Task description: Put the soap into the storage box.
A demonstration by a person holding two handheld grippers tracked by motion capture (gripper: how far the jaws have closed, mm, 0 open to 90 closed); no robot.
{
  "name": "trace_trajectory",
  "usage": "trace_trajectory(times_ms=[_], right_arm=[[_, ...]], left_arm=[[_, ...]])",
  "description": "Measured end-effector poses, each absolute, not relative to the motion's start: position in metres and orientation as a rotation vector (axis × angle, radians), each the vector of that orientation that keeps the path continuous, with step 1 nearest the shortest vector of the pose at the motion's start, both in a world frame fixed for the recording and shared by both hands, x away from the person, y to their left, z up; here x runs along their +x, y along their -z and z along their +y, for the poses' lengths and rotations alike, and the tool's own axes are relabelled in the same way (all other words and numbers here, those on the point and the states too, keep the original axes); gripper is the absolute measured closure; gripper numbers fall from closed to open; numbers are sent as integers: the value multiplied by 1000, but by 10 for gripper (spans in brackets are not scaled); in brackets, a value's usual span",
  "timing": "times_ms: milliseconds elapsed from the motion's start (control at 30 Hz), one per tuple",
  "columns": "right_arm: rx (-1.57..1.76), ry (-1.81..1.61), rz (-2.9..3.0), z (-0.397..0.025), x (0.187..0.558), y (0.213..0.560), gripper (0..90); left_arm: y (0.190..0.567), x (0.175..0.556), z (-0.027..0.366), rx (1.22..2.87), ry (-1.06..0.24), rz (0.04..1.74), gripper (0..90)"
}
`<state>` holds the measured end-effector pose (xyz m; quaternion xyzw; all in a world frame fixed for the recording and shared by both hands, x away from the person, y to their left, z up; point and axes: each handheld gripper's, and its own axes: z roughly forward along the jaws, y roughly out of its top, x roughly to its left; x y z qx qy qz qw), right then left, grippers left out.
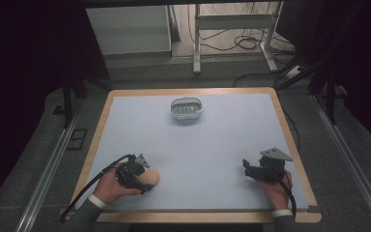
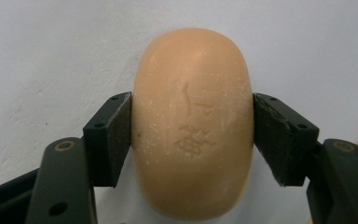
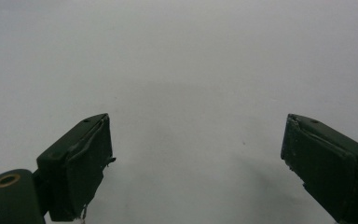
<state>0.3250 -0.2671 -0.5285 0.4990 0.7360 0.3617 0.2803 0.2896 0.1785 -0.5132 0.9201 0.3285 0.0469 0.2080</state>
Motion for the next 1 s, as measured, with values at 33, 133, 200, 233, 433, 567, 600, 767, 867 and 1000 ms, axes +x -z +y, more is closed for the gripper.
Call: trace_trajectory(times_ms=[33, 133, 200, 233, 433, 567, 600, 767, 867, 1000], right_arm=[[1341, -970, 1970, -267, 325, 528, 90], [1344, -971, 1971, -267, 325, 529, 90], [1348, -974, 1967, -268, 325, 528, 91], [1347, -976, 1966, -268, 325, 528, 91], [1353, -980, 1958, -269, 325, 528, 93], [1349, -977, 1959, -269, 325, 528, 94], [1350, -976, 1959, -269, 325, 528, 94], [1357, -984, 1963, -269, 326, 528, 94], [1354, -978, 1962, -269, 325, 528, 94], [1353, -975, 1961, -268, 325, 528, 94]], left_arm=[[513, 289, 179, 2560, -130, 914, 327], [513, 290, 179, 2554, -131, 910, 328], [514, 290, 179, 2553, -137, 901, 328], [514, 291, 179, 2550, -132, 900, 329], [508, 298, 181, 2528, -132, 898, 329], [503, 304, 181, 2512, -124, 896, 329], [502, 305, 180, 2508, -123, 898, 329], [493, 312, 181, 2491, -136, 889, 329], [487, 315, 183, 2473, -145, 889, 329], [481, 319, 185, 2458, -158, 889, 329]])
